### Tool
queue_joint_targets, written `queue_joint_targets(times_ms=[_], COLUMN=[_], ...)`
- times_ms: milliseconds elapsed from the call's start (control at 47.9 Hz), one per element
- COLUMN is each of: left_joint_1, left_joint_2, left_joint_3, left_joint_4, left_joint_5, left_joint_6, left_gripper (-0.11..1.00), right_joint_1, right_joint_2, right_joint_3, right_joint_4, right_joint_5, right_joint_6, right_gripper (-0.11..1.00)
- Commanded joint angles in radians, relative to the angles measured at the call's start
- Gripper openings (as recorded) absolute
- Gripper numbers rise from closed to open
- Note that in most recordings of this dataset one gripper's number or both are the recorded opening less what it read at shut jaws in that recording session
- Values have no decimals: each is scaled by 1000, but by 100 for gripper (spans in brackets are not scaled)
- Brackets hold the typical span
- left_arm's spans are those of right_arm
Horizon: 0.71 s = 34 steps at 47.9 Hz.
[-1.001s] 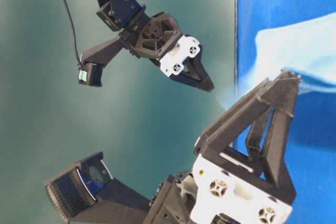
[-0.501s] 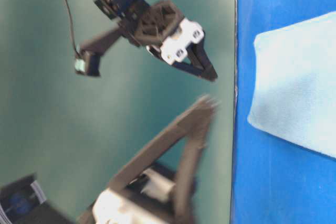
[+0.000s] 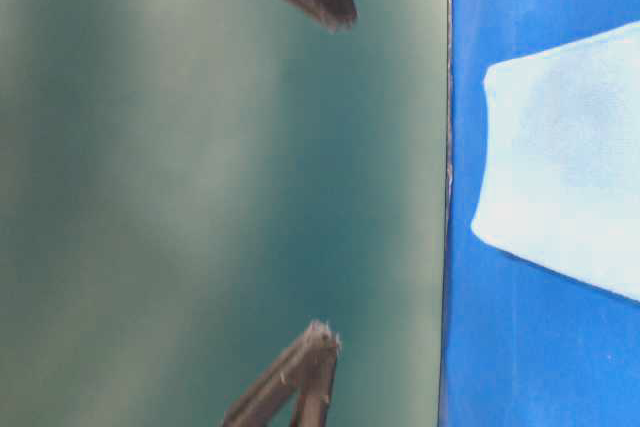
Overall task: Fold the light blue towel.
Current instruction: 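Move both grippers to the top corners of the narrow strip and grasp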
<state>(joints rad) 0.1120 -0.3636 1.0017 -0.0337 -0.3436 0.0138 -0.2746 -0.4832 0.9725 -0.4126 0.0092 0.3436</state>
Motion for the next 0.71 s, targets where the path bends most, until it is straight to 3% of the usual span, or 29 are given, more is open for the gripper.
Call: queue_joint_targets(times_ms=[0, 480, 689], left_joint_1=[26, 48, 110], left_joint_2=[-44, -3, 81], left_joint_3=[18, 3, -58], left_joint_4=[3, 3, 3], left_joint_5=[-18, -38, -38], left_joint_6=[3, 5, 14], left_gripper=[73, 73, 73], right_joint_1=[20, 12, -84], right_joint_2=[-71, -23, 84], right_joint_3=[37, 34, -25], right_joint_4=[3, 2, -3], right_joint_5=[-21, -41, -38], right_joint_6=[17, 35, 23], right_gripper=[57, 57, 57])
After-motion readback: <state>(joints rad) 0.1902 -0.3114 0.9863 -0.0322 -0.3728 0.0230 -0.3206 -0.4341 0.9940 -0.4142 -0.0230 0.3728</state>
